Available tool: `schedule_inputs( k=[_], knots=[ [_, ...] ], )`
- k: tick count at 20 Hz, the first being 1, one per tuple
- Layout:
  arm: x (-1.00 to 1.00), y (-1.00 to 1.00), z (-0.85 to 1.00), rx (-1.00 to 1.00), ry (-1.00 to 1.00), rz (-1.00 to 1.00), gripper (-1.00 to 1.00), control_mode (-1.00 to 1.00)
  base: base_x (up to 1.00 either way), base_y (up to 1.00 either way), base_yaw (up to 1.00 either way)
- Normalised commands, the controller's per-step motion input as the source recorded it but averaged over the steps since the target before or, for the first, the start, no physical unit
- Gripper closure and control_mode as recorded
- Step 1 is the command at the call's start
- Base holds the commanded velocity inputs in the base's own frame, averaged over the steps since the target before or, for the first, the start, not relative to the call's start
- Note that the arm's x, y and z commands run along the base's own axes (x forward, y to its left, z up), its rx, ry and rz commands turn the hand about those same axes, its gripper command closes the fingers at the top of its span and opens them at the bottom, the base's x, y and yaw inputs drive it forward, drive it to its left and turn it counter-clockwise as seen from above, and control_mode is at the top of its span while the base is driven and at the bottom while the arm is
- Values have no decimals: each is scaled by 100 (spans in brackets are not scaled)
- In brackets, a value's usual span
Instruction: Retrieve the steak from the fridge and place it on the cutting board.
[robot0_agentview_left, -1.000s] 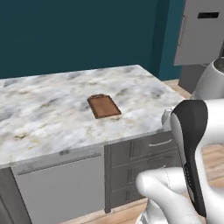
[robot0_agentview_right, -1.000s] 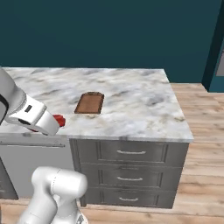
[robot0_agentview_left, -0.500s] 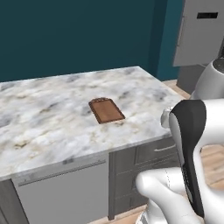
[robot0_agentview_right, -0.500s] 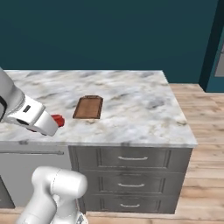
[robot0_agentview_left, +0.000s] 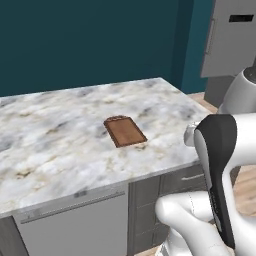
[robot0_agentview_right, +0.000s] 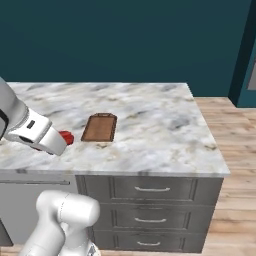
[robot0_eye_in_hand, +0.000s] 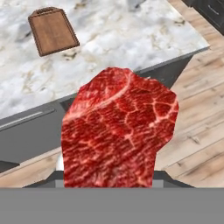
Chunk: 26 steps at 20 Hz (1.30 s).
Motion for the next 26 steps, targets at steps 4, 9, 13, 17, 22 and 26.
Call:
schedule_inputs(
  k=[4, 9, 13, 17, 22, 26],
  knots=[
    [0, 0, 0, 0, 0, 0, 100, 100, 48, 0, 0],
    [0, 0, 0, 0, 0, 0, 100, 100, 43, 0, 0],
    [0, 0, 0, 0, 0, 0, 100, 100, 41, 0, 0],
    [0, 0, 0, 0, 0, 0, 100, 100, 23, 1, 0],
    [0, 0, 0, 0, 0, 0, 100, 100, 2, 0, 0],
    [0, 0, 0, 0, 0, 0, 100, 100, 2, 0, 0]
  ],
)
